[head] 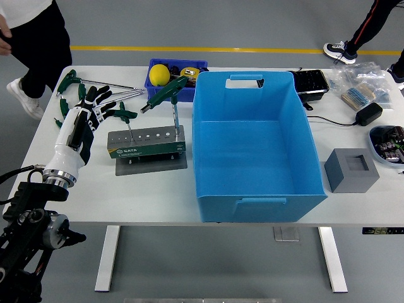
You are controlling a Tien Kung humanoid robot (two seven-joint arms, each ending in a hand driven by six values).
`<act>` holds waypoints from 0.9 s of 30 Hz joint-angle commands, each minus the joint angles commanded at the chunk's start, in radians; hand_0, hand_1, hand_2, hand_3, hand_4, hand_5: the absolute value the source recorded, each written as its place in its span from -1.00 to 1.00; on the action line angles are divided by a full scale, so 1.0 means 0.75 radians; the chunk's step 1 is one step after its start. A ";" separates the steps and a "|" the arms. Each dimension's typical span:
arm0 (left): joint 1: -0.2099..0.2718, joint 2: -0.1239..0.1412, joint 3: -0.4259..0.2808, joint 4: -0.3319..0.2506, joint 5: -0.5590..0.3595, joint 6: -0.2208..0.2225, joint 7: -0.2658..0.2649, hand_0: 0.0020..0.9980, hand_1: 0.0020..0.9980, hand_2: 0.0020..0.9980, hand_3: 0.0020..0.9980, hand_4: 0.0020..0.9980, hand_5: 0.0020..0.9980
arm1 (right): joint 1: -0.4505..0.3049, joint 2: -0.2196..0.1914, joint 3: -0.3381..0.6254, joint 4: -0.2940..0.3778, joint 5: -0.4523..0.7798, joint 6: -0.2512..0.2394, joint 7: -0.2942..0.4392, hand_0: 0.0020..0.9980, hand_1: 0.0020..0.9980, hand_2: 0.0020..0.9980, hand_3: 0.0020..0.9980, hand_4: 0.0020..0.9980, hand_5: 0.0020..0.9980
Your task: Lift tool from toolbox,place it in box,lift tool from toolbox,place it in box
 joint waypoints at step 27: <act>-0.003 -0.006 -0.001 -0.007 0.024 0.007 0.002 0.65 0.66 0.78 0.69 1.00 0.84 | 0.005 -0.003 0.000 -0.001 -0.007 -0.003 0.003 0.36 0.36 0.49 0.18 0.68 0.59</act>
